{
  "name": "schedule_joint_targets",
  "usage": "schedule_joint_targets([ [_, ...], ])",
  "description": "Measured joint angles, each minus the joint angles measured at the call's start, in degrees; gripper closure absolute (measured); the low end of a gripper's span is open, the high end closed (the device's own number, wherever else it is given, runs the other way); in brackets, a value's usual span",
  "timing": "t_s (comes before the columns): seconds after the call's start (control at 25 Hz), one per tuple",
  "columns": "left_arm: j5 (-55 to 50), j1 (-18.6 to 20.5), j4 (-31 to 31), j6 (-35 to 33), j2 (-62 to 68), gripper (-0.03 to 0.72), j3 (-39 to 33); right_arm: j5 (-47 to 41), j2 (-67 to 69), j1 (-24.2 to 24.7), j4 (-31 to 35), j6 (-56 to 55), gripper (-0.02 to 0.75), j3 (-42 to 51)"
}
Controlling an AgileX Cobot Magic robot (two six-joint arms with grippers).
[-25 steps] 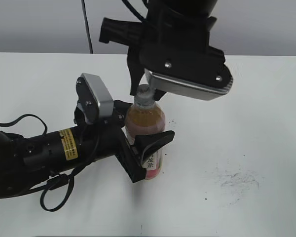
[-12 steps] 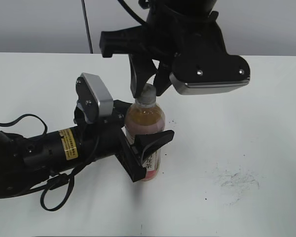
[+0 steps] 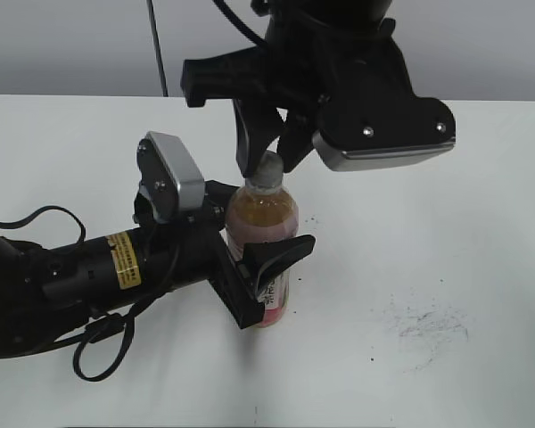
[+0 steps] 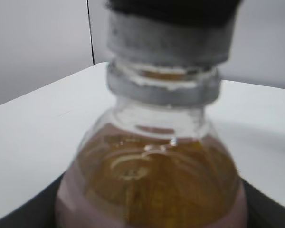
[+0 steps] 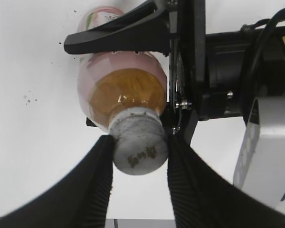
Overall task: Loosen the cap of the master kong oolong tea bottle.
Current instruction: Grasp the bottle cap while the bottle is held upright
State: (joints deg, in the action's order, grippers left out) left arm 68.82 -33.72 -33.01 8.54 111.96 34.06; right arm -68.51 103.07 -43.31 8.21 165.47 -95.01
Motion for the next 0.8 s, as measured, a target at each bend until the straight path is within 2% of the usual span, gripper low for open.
schedule_joint_targets([
  [0.8,-0.01,0.0,0.54,0.63,0.0,0.244,0.0,-0.58,-1.54,0.0,-0.9,-2.41,0.472,-1.66],
])
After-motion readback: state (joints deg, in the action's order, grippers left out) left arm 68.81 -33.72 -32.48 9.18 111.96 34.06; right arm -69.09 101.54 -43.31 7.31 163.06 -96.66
